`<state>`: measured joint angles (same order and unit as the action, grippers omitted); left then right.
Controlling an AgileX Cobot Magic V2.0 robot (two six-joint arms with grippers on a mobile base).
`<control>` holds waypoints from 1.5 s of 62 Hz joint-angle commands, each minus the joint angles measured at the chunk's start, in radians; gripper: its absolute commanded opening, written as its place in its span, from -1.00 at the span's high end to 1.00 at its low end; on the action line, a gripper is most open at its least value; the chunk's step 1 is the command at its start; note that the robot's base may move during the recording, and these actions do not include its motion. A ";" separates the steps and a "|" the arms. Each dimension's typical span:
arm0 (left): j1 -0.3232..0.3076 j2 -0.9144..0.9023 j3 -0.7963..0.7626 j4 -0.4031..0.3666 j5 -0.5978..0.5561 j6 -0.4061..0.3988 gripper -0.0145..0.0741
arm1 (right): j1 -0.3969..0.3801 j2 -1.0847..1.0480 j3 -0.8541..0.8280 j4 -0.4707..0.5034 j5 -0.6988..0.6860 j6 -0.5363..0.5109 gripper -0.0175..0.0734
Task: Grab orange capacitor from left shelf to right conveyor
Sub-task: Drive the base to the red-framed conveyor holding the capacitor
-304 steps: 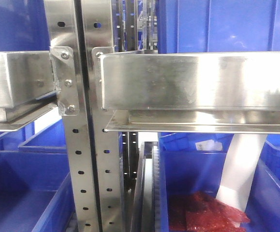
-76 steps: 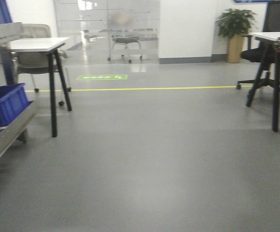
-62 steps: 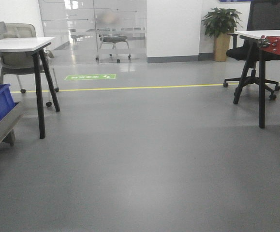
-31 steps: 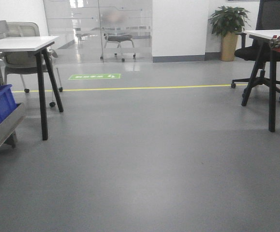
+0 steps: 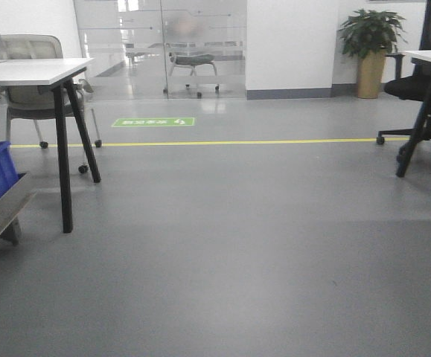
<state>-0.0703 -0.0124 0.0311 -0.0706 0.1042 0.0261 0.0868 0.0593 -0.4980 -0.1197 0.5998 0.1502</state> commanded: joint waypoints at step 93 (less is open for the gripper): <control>-0.002 -0.012 -0.005 -0.003 -0.081 -0.002 0.96 | 0.000 0.017 -0.028 -0.009 -0.092 -0.004 0.35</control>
<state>-0.0703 -0.0124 0.0311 -0.0706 0.1042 0.0261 0.0868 0.0593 -0.4980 -0.1197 0.5998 0.1502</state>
